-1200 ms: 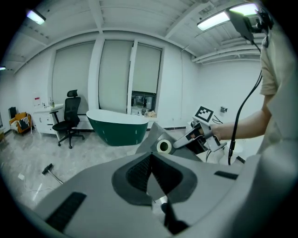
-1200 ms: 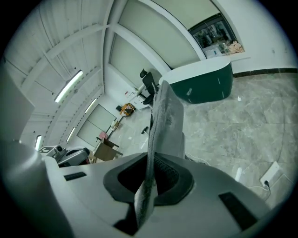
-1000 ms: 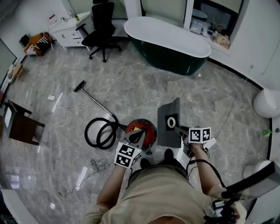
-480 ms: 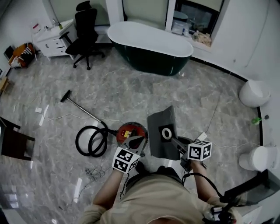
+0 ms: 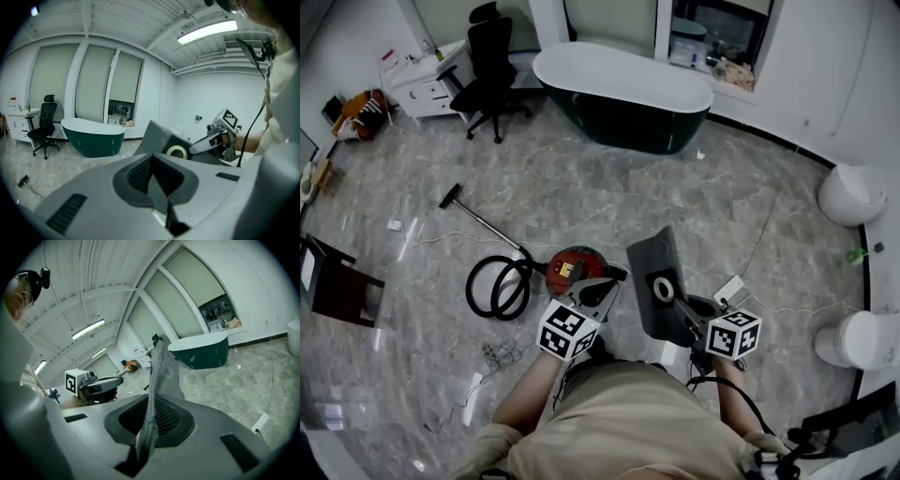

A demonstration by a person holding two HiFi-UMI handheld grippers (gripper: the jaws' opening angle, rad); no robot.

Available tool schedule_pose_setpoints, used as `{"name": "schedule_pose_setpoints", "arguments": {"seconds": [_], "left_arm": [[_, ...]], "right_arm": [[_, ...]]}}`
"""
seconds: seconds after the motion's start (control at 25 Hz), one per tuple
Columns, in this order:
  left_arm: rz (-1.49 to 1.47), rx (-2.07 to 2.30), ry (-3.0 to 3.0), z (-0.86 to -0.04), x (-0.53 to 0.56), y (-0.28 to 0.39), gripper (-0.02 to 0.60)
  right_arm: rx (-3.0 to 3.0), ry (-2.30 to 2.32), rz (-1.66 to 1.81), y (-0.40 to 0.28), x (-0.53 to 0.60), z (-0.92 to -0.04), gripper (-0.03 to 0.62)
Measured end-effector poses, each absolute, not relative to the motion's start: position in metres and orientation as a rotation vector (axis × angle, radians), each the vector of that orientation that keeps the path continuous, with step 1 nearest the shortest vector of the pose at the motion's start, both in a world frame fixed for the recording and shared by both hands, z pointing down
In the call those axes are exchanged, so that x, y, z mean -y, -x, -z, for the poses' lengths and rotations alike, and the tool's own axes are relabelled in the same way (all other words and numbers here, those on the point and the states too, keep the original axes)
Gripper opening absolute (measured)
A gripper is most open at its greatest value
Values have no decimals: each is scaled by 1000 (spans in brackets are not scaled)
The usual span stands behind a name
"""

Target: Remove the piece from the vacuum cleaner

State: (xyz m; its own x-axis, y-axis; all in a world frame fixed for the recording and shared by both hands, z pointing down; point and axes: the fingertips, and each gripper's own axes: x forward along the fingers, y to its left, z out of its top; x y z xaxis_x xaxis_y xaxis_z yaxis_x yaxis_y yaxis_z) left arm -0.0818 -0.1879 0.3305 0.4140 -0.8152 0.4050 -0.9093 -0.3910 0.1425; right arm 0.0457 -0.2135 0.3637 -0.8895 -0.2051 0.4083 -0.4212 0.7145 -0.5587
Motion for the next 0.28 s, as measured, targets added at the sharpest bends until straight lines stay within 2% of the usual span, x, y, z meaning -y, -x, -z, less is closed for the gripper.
{"name": "schedule_pose_setpoints", "arguments": {"seconds": [0.28], "left_arm": [[-434, 1470, -2177, -350, 112, 24, -6]], "right_arm": [[2490, -411, -1146, -115, 148, -395, 28]]}}
